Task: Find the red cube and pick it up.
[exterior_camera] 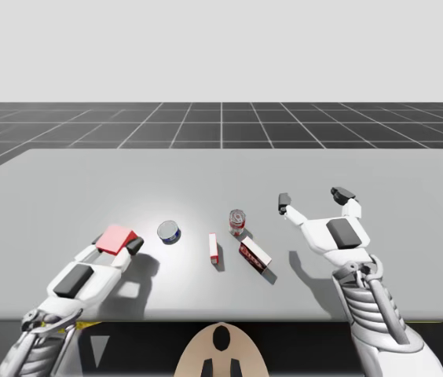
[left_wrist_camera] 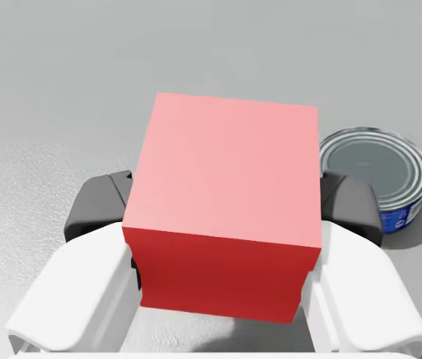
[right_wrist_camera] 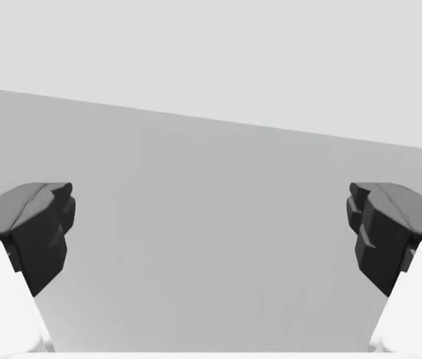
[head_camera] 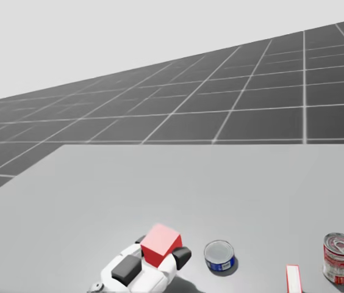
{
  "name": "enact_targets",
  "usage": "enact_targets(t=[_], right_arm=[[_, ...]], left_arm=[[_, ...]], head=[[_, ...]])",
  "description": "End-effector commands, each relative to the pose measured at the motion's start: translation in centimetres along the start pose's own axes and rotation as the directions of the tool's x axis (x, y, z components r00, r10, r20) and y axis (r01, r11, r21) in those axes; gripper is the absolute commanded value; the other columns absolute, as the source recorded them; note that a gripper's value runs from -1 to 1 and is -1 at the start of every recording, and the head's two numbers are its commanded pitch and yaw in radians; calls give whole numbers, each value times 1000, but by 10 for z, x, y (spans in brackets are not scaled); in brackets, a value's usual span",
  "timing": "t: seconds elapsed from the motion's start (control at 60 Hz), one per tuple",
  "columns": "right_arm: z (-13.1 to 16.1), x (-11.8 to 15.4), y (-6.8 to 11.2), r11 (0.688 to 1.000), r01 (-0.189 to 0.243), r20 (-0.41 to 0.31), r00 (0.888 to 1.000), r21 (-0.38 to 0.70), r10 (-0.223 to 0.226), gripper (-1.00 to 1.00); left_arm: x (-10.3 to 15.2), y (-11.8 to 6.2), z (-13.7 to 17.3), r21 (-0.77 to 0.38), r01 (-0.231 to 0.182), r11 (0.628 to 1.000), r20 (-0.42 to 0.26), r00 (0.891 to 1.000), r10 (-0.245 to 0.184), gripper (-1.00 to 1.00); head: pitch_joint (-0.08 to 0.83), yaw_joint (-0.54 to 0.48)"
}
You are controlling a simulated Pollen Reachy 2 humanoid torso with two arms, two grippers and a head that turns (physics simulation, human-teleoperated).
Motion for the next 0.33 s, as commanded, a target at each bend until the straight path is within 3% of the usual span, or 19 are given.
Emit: enact_targets(t=[0.017,0.167,0.333], right_arm=[[0,0,0,1000,11,-7,1000,-1,-11,-1000],[-1,0,0,1000,12,-6,1000,0,-12,-1000],[-1,0,0,1000,5,11,1000,-7,-5,-1000]], left_arm=[[45,6,8,33,41,999,109,993,-44,988],[80,8,14,61,68,996,195,978,-79,997],[135,10,30,105,91,990,329,936,-121,1000]], head=[[299,442],[290,442],[273,437]])
